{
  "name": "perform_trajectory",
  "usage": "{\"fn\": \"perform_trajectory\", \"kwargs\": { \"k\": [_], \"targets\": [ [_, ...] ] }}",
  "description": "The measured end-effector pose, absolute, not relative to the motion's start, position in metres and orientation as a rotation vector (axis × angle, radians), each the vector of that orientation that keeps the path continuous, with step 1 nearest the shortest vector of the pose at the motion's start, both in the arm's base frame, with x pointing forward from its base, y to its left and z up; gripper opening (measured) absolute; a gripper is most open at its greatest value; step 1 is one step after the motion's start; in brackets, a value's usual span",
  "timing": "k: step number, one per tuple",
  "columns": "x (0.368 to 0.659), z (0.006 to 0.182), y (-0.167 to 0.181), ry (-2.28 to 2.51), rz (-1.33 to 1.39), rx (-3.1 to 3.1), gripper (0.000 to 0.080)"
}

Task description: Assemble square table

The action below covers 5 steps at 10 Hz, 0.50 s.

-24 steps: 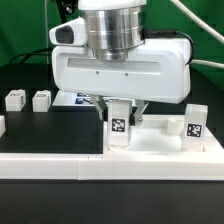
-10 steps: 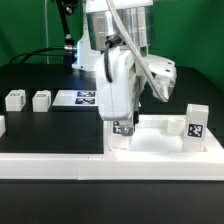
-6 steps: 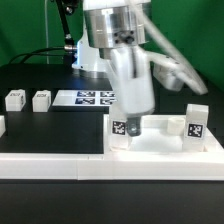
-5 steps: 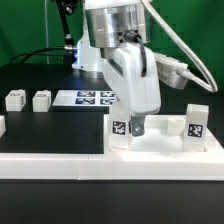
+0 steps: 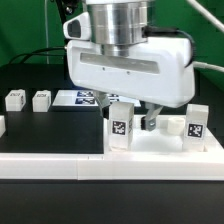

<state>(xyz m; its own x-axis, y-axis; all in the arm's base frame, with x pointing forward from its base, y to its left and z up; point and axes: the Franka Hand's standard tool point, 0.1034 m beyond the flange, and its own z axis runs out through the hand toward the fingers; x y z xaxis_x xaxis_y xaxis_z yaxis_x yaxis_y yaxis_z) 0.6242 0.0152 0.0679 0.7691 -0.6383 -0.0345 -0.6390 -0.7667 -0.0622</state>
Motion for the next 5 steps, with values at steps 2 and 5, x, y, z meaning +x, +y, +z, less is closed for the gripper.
{"fn": "perform_trajectory", "kwargs": {
  "k": [2,5],
  "targets": [
    [0.6240,0.0674,0.0159,0.946,0.015,-2.923,0.0649],
    [0.6233,0.0669,0.0158,1.089,0.023,-2.874,0.0391]
  ]
}}
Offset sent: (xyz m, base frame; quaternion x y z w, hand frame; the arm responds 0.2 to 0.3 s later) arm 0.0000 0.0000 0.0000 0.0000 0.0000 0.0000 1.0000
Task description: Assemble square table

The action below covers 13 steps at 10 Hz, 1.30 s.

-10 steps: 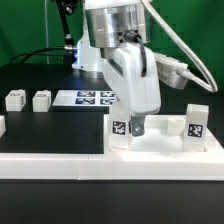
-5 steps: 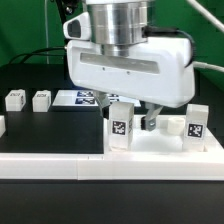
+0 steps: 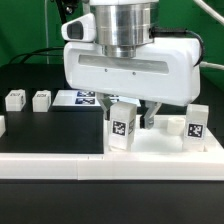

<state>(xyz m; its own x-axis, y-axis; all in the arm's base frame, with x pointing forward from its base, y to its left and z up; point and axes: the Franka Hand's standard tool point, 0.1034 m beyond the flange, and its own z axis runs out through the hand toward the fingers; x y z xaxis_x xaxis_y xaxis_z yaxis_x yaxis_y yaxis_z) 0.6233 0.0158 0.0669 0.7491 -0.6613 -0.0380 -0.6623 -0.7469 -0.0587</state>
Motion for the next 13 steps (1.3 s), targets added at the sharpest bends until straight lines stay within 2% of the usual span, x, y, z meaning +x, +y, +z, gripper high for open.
{"fn": "perform_trajectory", "kwargs": {
  "k": [1,2,5,9,11,12,13],
  "targets": [
    [0.6209,0.0657,0.0131,1.217,0.036,-2.827,0.0391],
    [0.6213,0.0658,0.0134,1.333,0.037,-2.775,0.0290],
    [0.6238,0.0656,0.0104,1.779,0.043,-2.513,0.0290],
    [0.6270,0.0632,0.0093,2.411,0.066,-1.803,0.0291],
    [0.6267,0.0627,0.0094,2.438,0.074,-1.739,0.0291],
    [0.6267,0.0630,0.0096,2.337,0.056,-1.879,0.0389],
    [0.6267,0.0640,0.0127,2.205,0.039,-2.039,0.0531]
  ]
}}
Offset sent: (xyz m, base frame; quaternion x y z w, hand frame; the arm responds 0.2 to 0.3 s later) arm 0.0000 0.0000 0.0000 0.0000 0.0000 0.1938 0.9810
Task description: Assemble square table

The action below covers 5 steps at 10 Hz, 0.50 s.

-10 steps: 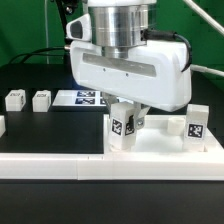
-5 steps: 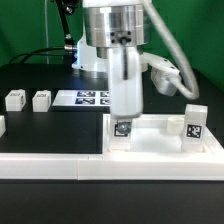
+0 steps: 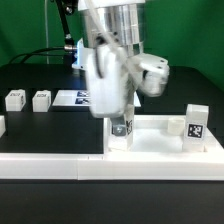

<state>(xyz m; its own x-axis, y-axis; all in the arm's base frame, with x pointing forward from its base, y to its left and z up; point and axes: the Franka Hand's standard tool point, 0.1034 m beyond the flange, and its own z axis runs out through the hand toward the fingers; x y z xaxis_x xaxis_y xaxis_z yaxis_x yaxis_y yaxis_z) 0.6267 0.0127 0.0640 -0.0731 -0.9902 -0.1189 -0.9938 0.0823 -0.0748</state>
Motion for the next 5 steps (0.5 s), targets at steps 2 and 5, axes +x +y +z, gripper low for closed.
{"fn": "perform_trajectory", "kwargs": {
  "k": [2,5],
  "targets": [
    [0.6250,0.0644,0.0188,1.866,0.010,-2.361,0.0625],
    [0.6250,0.0638,0.0166,1.668,-0.008,-2.508,0.0648]
  ]
}}
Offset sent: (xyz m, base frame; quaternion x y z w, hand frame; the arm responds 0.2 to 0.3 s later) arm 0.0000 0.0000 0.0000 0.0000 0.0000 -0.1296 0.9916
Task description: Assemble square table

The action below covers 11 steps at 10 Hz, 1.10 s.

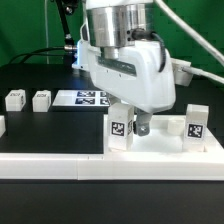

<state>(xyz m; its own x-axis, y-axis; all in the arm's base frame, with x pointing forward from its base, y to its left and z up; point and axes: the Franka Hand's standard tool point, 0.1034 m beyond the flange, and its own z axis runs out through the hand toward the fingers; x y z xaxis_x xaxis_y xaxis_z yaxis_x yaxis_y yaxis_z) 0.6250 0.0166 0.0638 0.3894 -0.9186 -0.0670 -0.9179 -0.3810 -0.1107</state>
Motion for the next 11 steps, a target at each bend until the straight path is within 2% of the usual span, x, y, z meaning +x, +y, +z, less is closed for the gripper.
{"fn": "perform_trajectory", "kwargs": {
  "k": [1,3,5,7,8,9,11],
  "targets": [
    [0.625,0.064,0.016,1.534,-0.019,-2.593,0.0649],
    [0.631,0.070,0.016,0.975,-0.078,-2.909,0.0649],
    [0.630,0.068,0.013,1.010,-0.075,-2.898,0.0649],
    [0.629,0.067,0.012,1.125,-0.064,-2.856,0.0388],
    [0.626,0.066,0.008,1.252,-0.049,-2.808,0.0388],
    [0.626,0.066,0.008,1.336,-0.045,-2.767,0.0290],
    [0.626,0.066,0.006,1.605,-0.035,-2.613,0.0290]
  ]
}}
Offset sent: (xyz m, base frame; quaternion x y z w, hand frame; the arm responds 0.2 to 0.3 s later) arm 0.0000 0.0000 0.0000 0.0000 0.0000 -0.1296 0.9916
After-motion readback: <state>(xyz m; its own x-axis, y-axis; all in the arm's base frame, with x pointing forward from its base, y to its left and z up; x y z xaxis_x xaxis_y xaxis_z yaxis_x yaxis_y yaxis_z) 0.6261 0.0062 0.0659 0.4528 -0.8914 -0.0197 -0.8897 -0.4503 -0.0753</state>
